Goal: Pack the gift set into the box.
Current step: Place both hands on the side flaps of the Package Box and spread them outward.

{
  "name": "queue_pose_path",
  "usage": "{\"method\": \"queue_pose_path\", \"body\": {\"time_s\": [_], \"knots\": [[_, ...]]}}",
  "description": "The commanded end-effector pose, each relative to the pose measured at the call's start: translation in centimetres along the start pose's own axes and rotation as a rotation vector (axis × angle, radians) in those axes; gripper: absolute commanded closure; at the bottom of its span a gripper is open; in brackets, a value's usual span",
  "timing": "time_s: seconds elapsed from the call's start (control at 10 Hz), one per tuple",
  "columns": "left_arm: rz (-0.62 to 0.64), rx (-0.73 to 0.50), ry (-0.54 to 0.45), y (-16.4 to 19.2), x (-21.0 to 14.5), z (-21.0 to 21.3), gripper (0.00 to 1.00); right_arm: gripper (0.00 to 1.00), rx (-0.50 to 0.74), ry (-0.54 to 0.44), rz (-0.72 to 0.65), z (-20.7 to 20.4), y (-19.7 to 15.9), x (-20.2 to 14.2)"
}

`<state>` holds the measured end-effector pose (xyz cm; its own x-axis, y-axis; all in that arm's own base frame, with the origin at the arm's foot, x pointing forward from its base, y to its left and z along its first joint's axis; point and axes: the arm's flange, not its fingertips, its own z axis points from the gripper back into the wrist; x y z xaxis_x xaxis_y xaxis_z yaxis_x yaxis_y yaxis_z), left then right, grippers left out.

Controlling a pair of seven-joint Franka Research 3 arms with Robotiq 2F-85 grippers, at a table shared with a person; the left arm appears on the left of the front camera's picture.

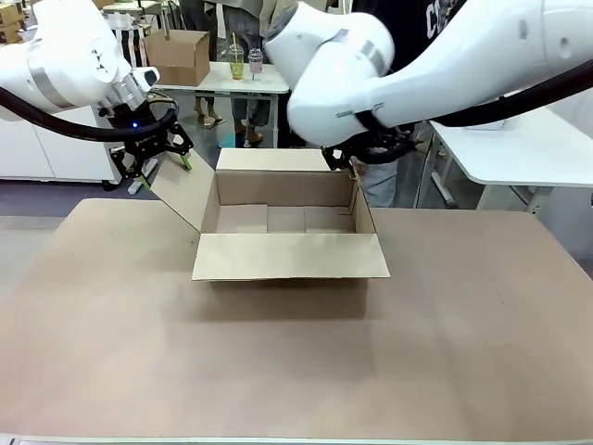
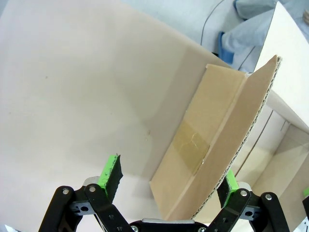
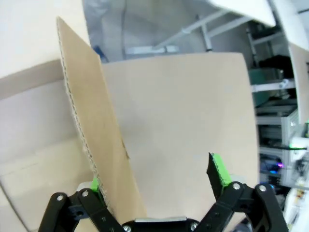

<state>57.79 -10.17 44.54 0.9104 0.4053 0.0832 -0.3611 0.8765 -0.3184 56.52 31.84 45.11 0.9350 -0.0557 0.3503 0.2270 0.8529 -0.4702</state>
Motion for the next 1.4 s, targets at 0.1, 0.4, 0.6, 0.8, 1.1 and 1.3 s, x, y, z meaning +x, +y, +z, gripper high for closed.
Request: {"method": "queue_pose_path", "body": {"time_s": [0.1,0.4,0.6,0.8,1.1,1.3], "knots": [[0.014,0.011,-0.014,0.0,-0.1,0.2,0.00,0.00,0.346,0.063,-0.008,-4.1,-6.3,-1.3],[0.014,0.011,-0.014,0.0,-0.1,0.2,0.00,0.00,0.586,0.125,-0.135,-9.4,-11.0,-1.4],[0.014,0.011,-0.014,0.0,-0.1,0.2,0.00,0.00,0.675,0.072,-0.196,-11.4,-13.5,-2.2],[0.014,0.011,-0.014,0.0,-0.1,0.2,0.00,0.00,0.718,0.071,-0.279,-13.7,-14.3,-2.4],[0.014,0.011,-0.014,0.0,-0.1,0.2,0.00,0.00,0.663,0.070,-0.245,-10.9,-13.7,-0.8],[0.014,0.011,-0.014,0.0,-0.1,0.2,0.00,0.00,0.663,0.070,-0.245,-10.9,-13.7,-0.8]]}}
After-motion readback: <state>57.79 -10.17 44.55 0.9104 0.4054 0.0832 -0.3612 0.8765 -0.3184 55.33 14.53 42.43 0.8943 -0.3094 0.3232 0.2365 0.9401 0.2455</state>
